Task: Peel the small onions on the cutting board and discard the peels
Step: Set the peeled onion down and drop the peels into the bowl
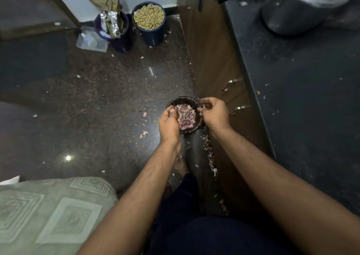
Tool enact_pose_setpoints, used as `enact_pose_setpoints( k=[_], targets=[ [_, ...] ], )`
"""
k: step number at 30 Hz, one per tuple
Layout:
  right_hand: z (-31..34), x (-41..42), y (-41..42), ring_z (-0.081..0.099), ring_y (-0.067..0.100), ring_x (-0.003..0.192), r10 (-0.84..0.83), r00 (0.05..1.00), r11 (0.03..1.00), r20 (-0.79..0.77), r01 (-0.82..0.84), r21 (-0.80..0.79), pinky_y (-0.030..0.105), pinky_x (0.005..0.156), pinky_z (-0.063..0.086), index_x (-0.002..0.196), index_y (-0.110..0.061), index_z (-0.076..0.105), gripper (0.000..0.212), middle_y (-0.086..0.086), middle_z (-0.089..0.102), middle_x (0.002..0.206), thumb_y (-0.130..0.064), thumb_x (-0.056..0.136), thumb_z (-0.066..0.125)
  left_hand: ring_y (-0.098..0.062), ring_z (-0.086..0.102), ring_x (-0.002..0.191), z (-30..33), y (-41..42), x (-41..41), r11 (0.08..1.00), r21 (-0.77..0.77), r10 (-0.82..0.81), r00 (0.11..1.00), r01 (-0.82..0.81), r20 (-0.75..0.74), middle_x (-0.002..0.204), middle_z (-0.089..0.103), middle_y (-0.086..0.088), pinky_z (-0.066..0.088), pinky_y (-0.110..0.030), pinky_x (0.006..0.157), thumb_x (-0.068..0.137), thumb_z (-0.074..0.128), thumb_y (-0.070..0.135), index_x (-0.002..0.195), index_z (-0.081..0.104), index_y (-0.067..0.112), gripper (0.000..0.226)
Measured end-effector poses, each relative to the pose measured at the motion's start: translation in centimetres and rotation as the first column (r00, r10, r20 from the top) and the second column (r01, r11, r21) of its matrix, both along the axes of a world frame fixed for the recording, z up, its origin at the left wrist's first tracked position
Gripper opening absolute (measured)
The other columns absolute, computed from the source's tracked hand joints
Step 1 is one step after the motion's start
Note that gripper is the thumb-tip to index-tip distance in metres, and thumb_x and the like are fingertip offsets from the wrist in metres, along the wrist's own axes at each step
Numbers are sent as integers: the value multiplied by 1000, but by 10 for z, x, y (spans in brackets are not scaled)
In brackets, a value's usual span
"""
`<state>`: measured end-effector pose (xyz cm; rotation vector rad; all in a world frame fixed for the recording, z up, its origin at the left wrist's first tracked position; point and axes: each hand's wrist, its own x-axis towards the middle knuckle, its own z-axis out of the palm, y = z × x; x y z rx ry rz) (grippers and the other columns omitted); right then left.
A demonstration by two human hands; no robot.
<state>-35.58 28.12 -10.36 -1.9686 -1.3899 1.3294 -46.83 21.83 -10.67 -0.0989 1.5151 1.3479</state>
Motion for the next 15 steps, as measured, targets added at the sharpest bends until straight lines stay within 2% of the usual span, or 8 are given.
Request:
enact_pose_setpoints(
  k=[2, 3, 6, 8, 10, 12, 13, 15],
  targets=[
    [4, -3, 1, 67, 4, 77, 55, 995, 993, 86, -63, 97, 14, 74, 55, 100, -18, 72, 17, -5, 74, 95, -12, 85, 79, -12, 68, 91, 1, -2, -4, 1000, -3, -10, 1000, 10, 3, 112, 71, -9, 56, -14, 65, 108, 48, 7, 132, 58, 2, 27],
    [4, -4, 2, 65, 3, 73, 57, 992, 987, 113, -73, 143, 11, 70, 53, 97, -20, 72, 17, -4, 73, 93, -13, 84, 80, -14, 68, 97, 2, -3, -6, 1000, -8, -19, 1000, 19, 2, 118, 70, -10, 57, -16, 69, 108, 47, 8, 134, 57, 2, 28],
    [6, -5, 1, 63, 6, 71, 41, 985, 971, 170, -80, 226, 24, 74, 59, 90, -22, 72, 14, -3, 71, 86, -10, 84, 77, -19, 65, 108, 6, -8, -9, 999, -18, -38, 999, 37, -26, 123, 69, -11, 55, -23, 86, 109, 46, 9, 133, 57, 4, 27],
    [10, -3, -2, 67, 8, 81, 56, 980, 973, 192, -97, 209, 27, 84, 60, 98, -18, 76, 18, -3, 74, 92, -5, 88, 69, -18, 65, 104, 9, -12, -8, 998, -12, -63, 996, 63, -68, 118, 69, -9, 55, -24, 85, 109, 46, 9, 125, 60, 10, 21],
    [15, -1, -7, 66, 14, 111, 126, 967, 977, 223, -160, 144, 19, 101, 47, 125, -15, 70, 32, 2, 70, 121, -4, 95, 62, -15, 67, 97, 13, -15, -4, 996, 4, -87, 990, 88, -111, 110, 71, -5, 56, -21, 79, 108, 48, 9, 114, 63, 17, 19],
    [21, 6, -16, 57, 19, 128, 180, 952, 975, 247, -206, 83, 17, 101, 34, 142, -15, 56, 44, 4, 59, 141, -8, 99, 60, -13, 67, 96, 17, -20, 3, 992, 11, -122, 977, 126, -175, 107, 72, -2, 55, -20, 81, 108, 49, 8, 111, 65, 19, 19],
    [22, 9, -19, 58, 19, 129, 185, 952, 975, 243, -209, 77, 17, 100, 34, 143, -15, 56, 43, 4, 61, 141, -11, 100, 59, -11, 67, 97, 19, -23, 6, 989, 10, -144, 966, 149, -213, 107, 71, 0, 54, -19, 81, 107, 50, 8, 113, 65, 18, 19],
    [28, 18, -32, 65, 18, 118, 176, 956, 972, 237, -206, 111, 15, 94, 38, 133, -15, 65, 33, 4, 70, 129, -14, 101, 58, -3, 66, 93, 28, -33, 17, 981, 10, -184, 938, 196, -293, 104, 70, 8, 51, -10, 75, 107, 51, 8, 117, 63, 19, 19]
  ],
)
